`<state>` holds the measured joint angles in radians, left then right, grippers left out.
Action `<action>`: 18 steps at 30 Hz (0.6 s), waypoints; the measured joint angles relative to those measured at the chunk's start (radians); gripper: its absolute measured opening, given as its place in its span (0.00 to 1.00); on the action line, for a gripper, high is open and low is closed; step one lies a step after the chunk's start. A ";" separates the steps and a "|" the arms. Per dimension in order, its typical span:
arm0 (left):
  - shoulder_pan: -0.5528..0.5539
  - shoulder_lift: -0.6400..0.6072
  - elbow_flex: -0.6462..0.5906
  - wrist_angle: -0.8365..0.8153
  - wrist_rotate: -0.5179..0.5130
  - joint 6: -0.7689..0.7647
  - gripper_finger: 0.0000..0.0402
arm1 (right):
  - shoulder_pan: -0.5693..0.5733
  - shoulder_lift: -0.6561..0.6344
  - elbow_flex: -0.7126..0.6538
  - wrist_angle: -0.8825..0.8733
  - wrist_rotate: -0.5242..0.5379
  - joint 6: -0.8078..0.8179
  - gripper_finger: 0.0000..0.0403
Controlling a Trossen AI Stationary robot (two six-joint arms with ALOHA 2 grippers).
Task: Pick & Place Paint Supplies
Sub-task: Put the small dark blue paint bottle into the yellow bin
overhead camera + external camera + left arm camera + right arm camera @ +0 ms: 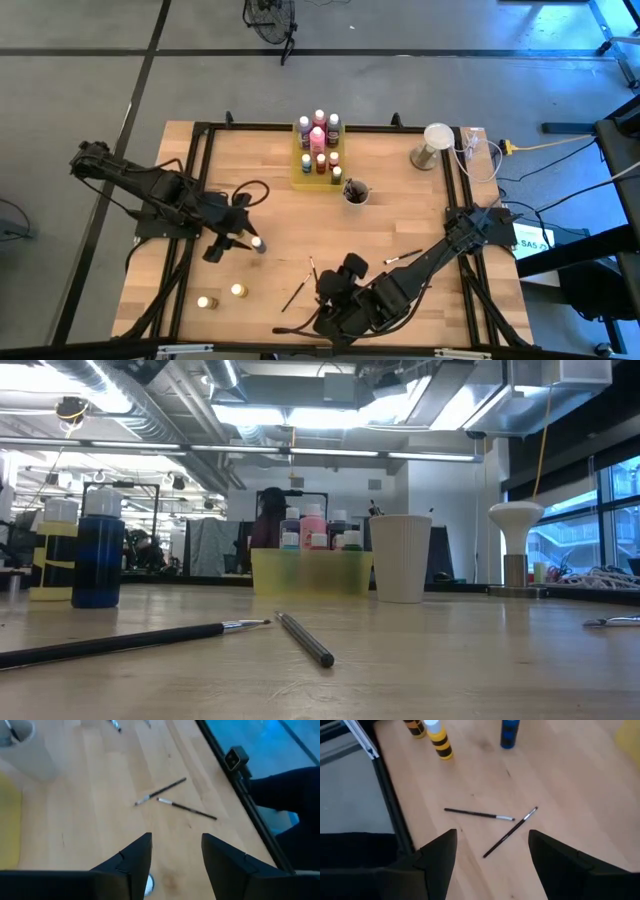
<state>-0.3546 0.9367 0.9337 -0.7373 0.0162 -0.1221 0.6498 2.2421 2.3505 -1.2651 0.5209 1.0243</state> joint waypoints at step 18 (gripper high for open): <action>0.000 0.000 0.000 0.037 -0.161 -0.041 0.65 | -0.034 0.000 0.000 -0.002 0.083 -0.203 0.62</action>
<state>-0.3542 0.9367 0.9337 -0.6999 -0.1452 -0.1635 0.6157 2.2421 2.3505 -1.2671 0.6040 0.8216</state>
